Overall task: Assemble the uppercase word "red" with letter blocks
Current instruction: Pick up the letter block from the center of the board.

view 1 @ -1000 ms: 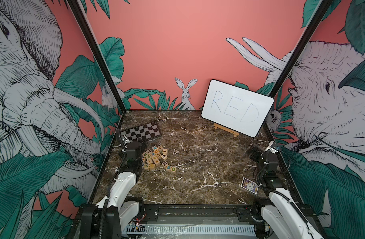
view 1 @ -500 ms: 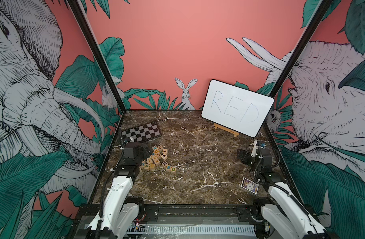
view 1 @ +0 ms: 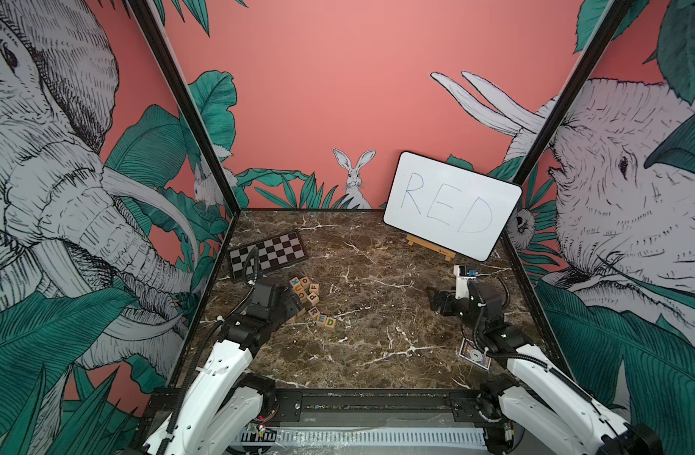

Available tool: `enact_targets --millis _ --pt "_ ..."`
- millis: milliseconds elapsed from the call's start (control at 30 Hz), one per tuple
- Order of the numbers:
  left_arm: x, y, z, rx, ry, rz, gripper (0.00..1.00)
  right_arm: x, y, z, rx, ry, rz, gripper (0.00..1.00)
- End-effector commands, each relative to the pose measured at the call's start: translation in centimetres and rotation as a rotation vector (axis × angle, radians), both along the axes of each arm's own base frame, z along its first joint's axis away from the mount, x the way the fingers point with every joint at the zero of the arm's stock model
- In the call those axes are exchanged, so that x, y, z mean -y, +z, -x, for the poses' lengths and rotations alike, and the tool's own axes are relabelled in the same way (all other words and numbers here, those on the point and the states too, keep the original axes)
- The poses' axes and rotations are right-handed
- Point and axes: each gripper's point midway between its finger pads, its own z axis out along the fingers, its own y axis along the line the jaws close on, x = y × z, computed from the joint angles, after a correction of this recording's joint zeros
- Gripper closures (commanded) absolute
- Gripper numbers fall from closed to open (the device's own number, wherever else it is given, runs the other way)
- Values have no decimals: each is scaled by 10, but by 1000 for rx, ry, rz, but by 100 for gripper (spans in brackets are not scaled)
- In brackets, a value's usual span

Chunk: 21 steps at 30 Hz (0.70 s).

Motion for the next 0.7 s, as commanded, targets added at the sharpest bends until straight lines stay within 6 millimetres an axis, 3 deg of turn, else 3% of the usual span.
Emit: enact_targets --millis 0,233,533,667 --pt "-1 -8 7 -6 49 51 27 -16 32 -2 108 73 -27 11" --pt "-9 0 11 11 57 15 27 -17 39 3 154 79 -33 10" --pt "10 -3 8 -4 -94 4 26 -20 39 3 148 91 -49 9" --pt "30 -2 4 14 -232 24 26 -16 38 2 151 70 -43 9"
